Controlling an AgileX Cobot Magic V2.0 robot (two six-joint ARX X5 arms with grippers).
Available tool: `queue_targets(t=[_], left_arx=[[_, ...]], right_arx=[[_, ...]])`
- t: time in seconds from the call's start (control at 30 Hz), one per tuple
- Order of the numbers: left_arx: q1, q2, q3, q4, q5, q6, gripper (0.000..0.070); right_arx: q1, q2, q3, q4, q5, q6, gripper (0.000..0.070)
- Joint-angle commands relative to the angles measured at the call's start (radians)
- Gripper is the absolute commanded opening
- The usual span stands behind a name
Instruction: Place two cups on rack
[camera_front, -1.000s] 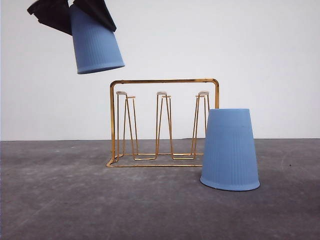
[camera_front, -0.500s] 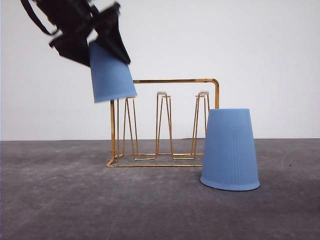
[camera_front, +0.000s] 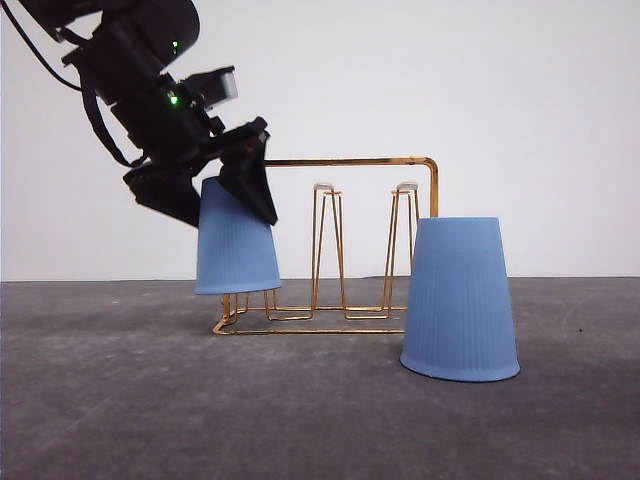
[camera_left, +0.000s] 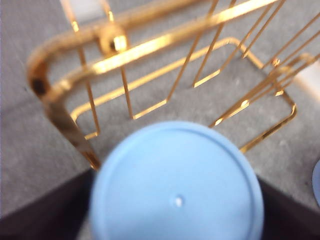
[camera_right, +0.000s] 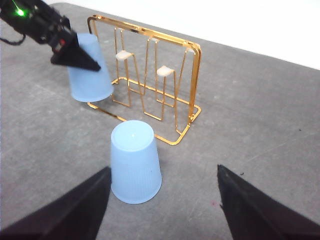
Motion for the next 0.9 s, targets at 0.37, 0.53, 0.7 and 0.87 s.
queue_targets(t=[0.37,0.53,0.7,0.87], left_arx=[[-0.006,-0.149,0.139,-0.444,0.033,-0.041,0.0387],[0.013,-0.231,0.132,-0.578,0.133,-0.040,0.0388],[0.036,-0.342,0.017,-0.580,0.161,-0.055,0.0388],[0.075,-0.515,-0.201,-0.533,0.160,-0.141,0.0388]], right_arx=[[0.005,0.003,0.007,0.012,-0.005,0.019,0.0430],[0.005,0.004,0.007,0.012,-0.017,0.022,0.0431],[0.005,0.048,0.007,0.013,-0.067,0.038,0.0431],[0.010,0.159,0.007,0.023,-0.118,0.043,0.0431]])
